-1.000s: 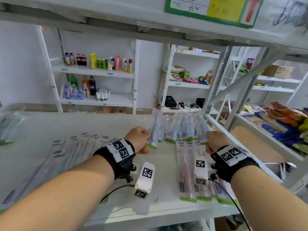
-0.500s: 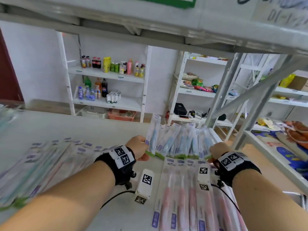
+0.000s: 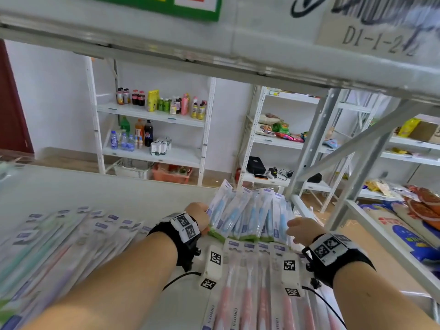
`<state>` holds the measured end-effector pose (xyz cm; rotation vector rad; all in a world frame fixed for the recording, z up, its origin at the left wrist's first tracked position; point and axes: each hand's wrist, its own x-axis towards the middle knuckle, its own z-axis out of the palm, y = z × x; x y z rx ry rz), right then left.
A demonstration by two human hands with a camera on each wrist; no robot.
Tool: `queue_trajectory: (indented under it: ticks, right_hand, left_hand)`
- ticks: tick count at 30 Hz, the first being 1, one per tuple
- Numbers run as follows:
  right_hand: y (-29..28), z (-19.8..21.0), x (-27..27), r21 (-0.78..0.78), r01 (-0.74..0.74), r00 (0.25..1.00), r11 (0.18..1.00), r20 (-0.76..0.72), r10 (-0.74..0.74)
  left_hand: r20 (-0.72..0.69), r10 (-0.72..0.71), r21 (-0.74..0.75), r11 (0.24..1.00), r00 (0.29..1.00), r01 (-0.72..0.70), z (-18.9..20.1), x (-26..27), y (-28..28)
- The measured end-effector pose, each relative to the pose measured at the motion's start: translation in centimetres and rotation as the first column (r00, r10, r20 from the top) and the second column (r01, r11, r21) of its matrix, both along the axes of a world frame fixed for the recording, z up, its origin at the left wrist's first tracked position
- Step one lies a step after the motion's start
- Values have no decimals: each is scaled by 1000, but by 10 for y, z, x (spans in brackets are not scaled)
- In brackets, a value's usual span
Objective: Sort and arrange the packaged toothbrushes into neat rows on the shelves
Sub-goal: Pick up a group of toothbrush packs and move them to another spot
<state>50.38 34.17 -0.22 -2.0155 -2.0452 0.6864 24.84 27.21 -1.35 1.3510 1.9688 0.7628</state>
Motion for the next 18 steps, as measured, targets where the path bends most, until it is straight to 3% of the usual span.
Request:
queue_trajectory:
  ticks: [4, 10, 15, 18]
  right_hand:
    - [7, -8, 10, 67, 16, 991, 998, -132, -7]
    - [-3, -1, 7, 139, 53, 981, 989, -193, -25]
    - [-34, 12, -25, 166, 38, 964, 985, -266, 8]
    - [-53, 17, -53, 158, 10, 942, 987, -331, 44]
  left_hand:
    - [-23, 8, -17, 1000, 1000, -8, -3, 0, 5]
    - [42, 43, 15, 999, 998, -44, -1, -8, -2]
    - [94, 13, 26, 1000, 995, -16, 2, -22, -19]
    - [202, 10, 39, 999, 979, -19, 6, -34, -36]
